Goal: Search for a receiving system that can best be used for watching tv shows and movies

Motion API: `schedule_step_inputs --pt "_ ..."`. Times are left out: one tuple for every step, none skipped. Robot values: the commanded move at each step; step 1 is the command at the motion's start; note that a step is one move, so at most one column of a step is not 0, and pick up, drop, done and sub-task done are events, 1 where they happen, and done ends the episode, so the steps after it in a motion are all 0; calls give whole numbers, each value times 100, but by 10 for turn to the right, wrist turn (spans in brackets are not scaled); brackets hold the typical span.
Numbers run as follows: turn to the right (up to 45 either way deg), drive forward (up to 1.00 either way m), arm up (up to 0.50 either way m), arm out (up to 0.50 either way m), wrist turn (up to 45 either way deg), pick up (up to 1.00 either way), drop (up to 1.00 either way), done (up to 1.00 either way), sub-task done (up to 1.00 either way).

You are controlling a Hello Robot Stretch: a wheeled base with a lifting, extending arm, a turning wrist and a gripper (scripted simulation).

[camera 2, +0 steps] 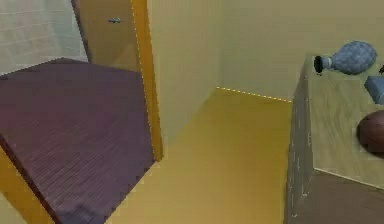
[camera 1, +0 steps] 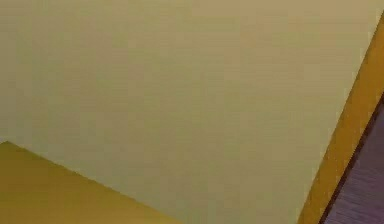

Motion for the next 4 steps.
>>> schedule_step_inputs --pt "-240 0 0 0 0 0 0 0 0" --pt "0 70 0 0 0 0 0 0 0" --pt "-390 0 0 0 0 0 0 0 0" --pt "0 45 0 0 0 0 0 0 0"
